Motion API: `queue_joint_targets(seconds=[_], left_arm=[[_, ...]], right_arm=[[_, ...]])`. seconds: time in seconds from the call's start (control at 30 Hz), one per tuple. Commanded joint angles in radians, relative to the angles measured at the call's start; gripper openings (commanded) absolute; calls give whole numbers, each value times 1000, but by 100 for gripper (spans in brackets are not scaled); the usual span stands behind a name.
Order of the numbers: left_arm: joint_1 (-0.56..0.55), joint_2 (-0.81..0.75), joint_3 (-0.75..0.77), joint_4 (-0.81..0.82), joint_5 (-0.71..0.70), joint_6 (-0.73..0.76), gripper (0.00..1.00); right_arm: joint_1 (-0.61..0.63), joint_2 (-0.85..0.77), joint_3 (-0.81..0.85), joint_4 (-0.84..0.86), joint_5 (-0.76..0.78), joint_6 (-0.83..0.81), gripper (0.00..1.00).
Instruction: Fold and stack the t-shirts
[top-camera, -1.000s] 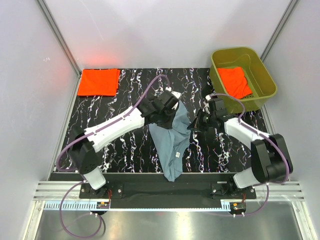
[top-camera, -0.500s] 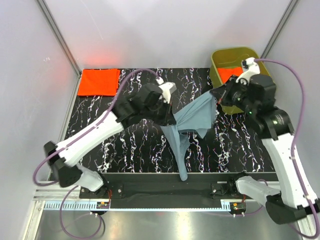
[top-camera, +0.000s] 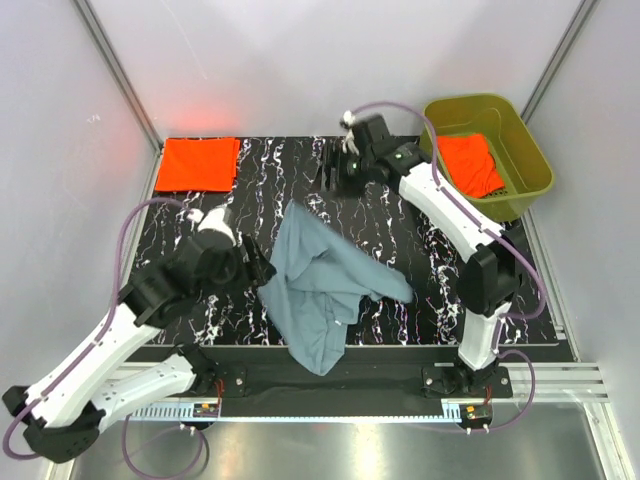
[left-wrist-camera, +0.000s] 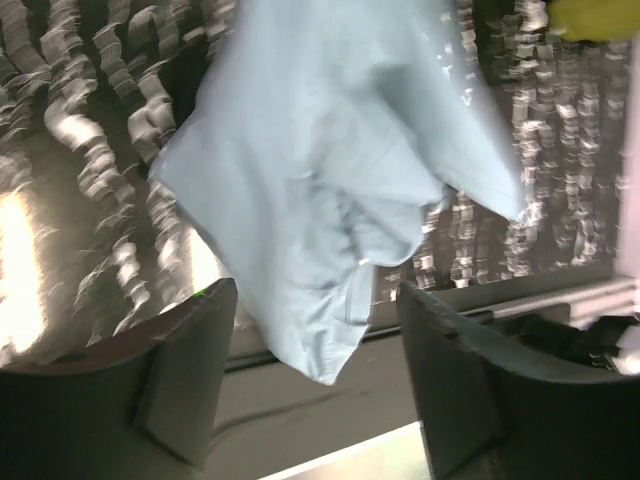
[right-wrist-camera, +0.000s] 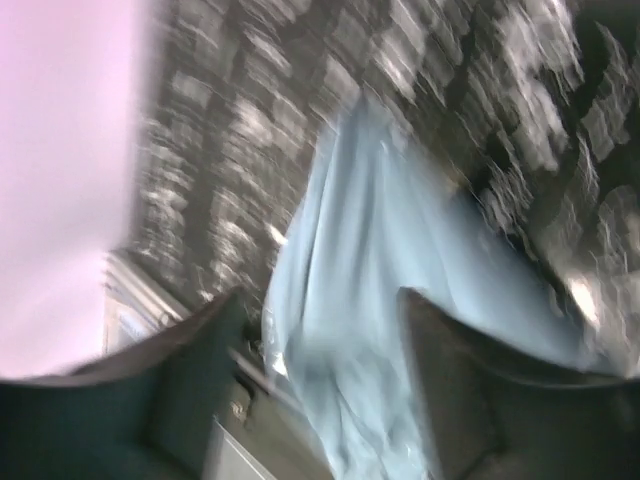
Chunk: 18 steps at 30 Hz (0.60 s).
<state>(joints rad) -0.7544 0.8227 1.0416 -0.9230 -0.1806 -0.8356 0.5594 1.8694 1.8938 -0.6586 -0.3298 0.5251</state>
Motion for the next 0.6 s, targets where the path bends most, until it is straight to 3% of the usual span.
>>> queue_joint_targets(seconds=[0.0, 0.1, 0.17, 0.3, 0.43, 0.47, 0.57], left_arm=[[1, -71, 23, -152, -156, -79, 80], [1, -102, 37, -168, -165, -50, 94], [0, -70, 20, -111, -110, 7, 95], [0, 103, 6, 67, 103, 160, 90], [16, 327, 67, 171, 131, 289, 86], [41, 424, 101, 187, 154, 321, 88], [76, 623, 182, 202, 223, 421, 90]], right_arm=[[4, -178, -30, -193, 166, -66, 87], [2, -287, -189, -252, 231, -80, 100], [0, -346, -349, -257, 248, -41, 100], [2, -494, -603, -236, 103, 1, 100], [2, -670, -1041, 72, -64, 182, 93], [4, -696, -1096, 200, -83, 228, 92], [10, -711, -1202, 304, -117, 315, 88]])
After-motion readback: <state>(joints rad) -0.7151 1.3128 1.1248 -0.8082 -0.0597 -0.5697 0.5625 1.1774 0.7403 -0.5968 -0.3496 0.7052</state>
